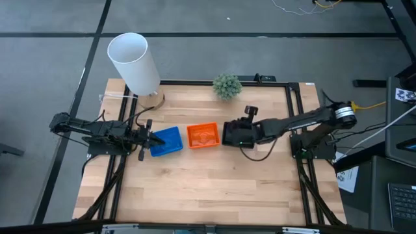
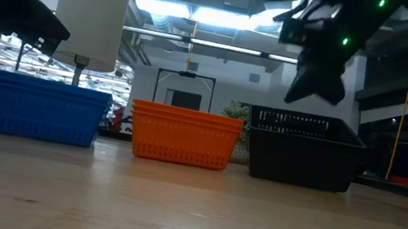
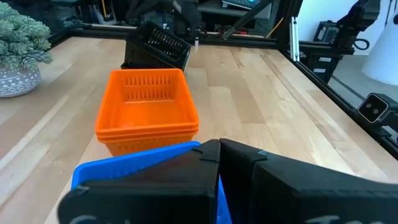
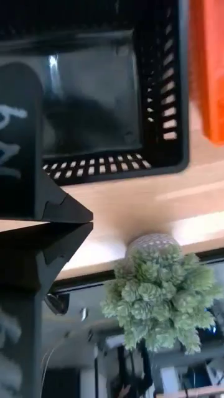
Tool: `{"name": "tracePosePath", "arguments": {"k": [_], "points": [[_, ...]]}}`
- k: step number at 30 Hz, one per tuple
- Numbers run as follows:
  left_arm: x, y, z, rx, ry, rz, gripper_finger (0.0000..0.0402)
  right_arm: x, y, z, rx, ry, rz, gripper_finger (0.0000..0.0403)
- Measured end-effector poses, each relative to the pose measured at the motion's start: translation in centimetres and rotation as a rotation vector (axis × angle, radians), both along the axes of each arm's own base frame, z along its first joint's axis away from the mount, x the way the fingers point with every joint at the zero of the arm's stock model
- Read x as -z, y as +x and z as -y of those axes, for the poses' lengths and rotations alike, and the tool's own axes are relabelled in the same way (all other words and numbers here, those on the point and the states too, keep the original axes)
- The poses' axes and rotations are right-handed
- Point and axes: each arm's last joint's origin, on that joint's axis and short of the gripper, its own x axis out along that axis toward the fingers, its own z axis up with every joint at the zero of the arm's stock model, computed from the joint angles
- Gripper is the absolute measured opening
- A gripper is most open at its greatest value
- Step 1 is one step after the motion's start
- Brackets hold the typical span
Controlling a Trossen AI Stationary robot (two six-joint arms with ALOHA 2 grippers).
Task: Stack baskets by color
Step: Stack the bottom black bin on the top of the top black bins, then return to Home Position
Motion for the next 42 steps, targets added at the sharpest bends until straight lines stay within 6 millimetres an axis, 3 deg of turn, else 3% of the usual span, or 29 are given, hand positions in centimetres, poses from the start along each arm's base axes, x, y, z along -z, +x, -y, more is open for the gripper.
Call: {"name": "tracePosePath", "arguments": {"k": [7, 13, 19, 25, 27, 30, 33, 37, 42], "points": [[0.0, 0.0, 0.0, 0.0, 0.0, -0.001, 0.0, 3.6, 1.3, 0.5, 0.025, 0.024, -0.118, 0.0001], [0.0, 0.0, 0.0, 0.0, 0.0, -0.001, 0.0, 4.0, 1.5, 0.5, 0.04, -0.033, -0.128, 0.0], [0.0, 0.0, 0.0, 0.0, 0.0, -0.002, 0.0, -0.4, 1.0, -0.1, 0.103, -0.054, -0.026, 0.0], [0.0, 0.0, 0.0, 0.0, -0.001, -0.002, 0.0, -5.4, 0.8, -1.8, 0.179, 0.221, 0.183, 0.0009], [0.0, 0.0, 0.0, 0.0, -0.001, -0.002, 0.0, -6.0, 0.8, -2.6, 0.209, 0.387, 0.228, 0.0012], [0.0, 0.0, 0.0, 0.0, -0.001, -0.001, 0.0, -6.1, 0.6, -3.5, 0.071, 0.46, 0.16, 0.0015], [0.0, 0.0, 0.0, 0.011, -0.01, 0.0, 0.0, -5.4, -1.3, -3.7, 0.098, 0.435, 0.206, 0.0016], [0.0, 0.0, 0.1, 0.035, -0.006, 0.002, 0.0, -3.4, -5.3, -4.6, 0.084, 0.532, 0.378, 0.0016], [-0.1, 0.0, 0.1, 0.042, 0.04, 0.022, 0.0, -2.1, -8.5, -6.3, -0.337, 0.723, 0.727, 0.0016]]}}
